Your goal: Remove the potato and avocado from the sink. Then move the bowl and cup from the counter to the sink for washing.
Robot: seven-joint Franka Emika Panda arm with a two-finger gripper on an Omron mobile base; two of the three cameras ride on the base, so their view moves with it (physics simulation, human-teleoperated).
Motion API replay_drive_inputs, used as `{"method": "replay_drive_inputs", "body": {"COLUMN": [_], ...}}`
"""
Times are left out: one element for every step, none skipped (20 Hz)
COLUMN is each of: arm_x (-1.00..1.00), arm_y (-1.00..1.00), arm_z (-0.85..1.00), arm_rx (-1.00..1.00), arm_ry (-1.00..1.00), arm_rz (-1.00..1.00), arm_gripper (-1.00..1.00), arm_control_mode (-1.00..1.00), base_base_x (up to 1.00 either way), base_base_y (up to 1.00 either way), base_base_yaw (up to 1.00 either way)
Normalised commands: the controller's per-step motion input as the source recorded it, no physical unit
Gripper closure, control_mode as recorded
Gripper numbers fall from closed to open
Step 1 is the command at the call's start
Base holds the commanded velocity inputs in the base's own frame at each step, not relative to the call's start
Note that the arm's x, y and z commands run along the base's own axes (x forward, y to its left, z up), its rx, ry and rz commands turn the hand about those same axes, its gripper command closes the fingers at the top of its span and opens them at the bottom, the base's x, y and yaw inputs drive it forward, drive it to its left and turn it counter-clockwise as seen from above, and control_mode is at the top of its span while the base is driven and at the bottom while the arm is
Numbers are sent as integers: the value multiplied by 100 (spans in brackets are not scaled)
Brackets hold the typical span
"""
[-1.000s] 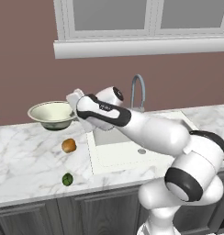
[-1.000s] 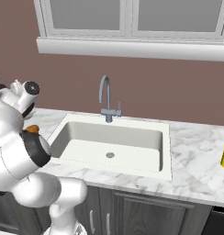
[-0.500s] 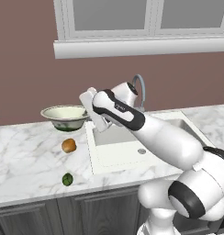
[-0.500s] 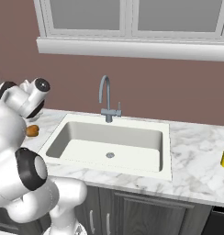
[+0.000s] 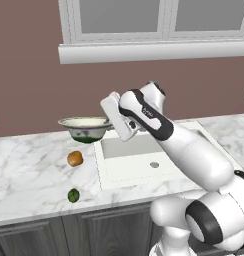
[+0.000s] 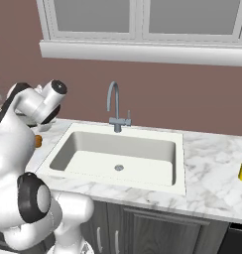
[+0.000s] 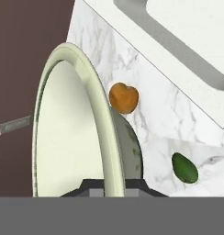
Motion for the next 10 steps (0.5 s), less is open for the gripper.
{"method": "replay_drive_inputs", "body": {"arm_x": [-21, -20, -18, -18, -19, -19, -19, -19, -18, -16], "arm_y": [-46, -47, -45, -48, -48, -48, -47, -46, -45, -42], "arm_z": [7, 7, 5, 5, 3, 2, 1, 0, 0, 0], "arm_rx": [0, 0, 0, 0, 0, 0, 0, 0, 0, 0], "arm_ry": [0, 0, 0, 0, 0, 0, 0, 0, 0, 0], "arm_rz": [0, 0, -1, -1, -1, -1, -1, -4, -5, -6], "arm_gripper": [100, 100, 100, 100, 100, 100, 100, 100, 100, 100], "arm_control_mode": [-100, -100, -100, -100, -100, -100, -100, -100, -100, -100], "base_base_x": [0, 0, 0, 0, 0, 0, 0, 0, 0, 0], "base_base_y": [0, 0, 0, 0, 0, 0, 0, 0, 0, 0], "base_base_yaw": [0, 0, 0, 0, 0, 0, 0, 0, 0, 0]}}
